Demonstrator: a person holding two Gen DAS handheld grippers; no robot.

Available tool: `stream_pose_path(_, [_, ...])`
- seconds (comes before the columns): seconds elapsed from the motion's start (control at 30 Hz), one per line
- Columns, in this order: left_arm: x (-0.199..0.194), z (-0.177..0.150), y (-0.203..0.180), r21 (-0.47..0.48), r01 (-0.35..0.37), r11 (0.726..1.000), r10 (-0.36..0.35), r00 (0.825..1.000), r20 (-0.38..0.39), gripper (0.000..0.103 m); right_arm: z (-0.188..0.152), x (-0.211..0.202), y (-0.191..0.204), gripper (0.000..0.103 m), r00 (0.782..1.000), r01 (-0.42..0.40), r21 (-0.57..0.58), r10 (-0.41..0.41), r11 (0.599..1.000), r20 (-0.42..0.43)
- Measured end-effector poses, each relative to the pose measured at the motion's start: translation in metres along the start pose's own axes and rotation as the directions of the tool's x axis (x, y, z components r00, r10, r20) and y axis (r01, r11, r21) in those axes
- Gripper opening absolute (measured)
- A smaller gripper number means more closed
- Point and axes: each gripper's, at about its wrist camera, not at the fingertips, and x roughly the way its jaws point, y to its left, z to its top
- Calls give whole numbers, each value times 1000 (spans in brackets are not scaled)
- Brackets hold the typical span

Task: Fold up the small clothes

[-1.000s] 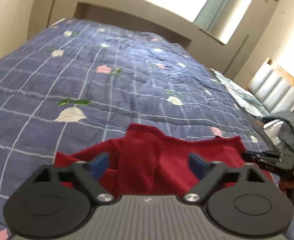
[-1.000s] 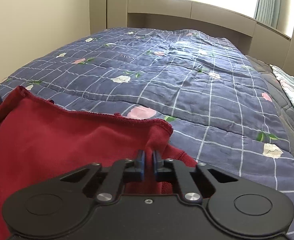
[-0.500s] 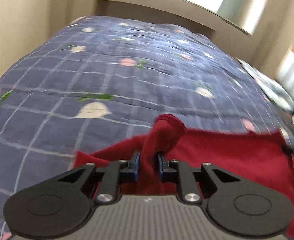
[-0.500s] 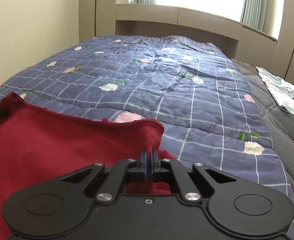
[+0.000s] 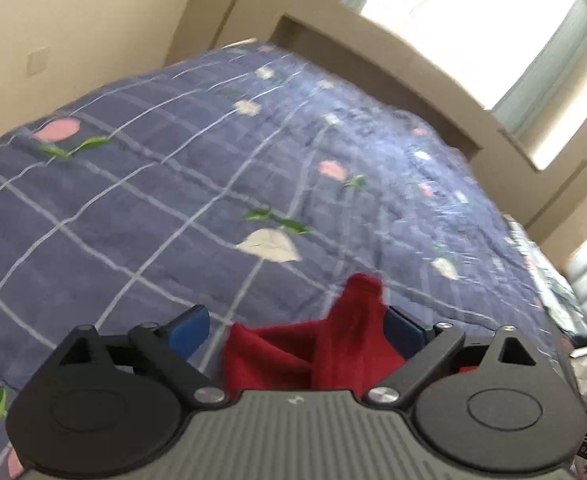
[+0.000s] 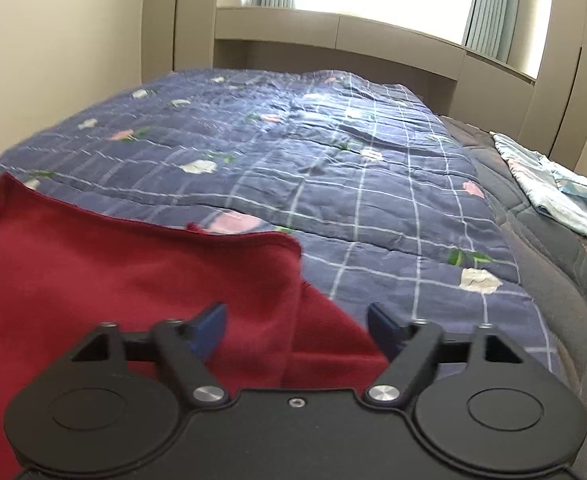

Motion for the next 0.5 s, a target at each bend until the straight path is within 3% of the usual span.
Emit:
stream_pose_path(0.1, [-5, -14, -17, 125, 23, 992, -26, 999, 22, 103, -16, -19, 18, 96, 1000, -21, -33, 21, 999, 15])
stream_pose_path(0.17, [1, -26, -32, 261, -27, 965, 24, 1000, 12, 102, -30, -31, 34, 96, 999, -33, -69, 34, 997, 13])
stream_pose_path(0.23, [10, -35, -43, 338, -121, 933, 115, 993, 38, 100, -45, -45, 49, 98, 999, -26, -108, 28, 994, 20])
stream_pose_path(0.3, [19, -35, -42, 332, -198, 922, 192, 980, 52, 99, -61, -60, 63, 101, 998, 34, -161, -25, 986, 59])
stream_pose_path(0.43, [27, -28, -25, 258, -256, 932, 253, 966, 46, 101, -90, -74, 71, 102, 972, 210, -140, -192, 968, 132])
stream_pose_path(0.5, [31, -25, -16, 241, -254, 937, 255, 967, 28, 103, -102, -71, 68, 102, 958, 269, -98, -256, 958, 126])
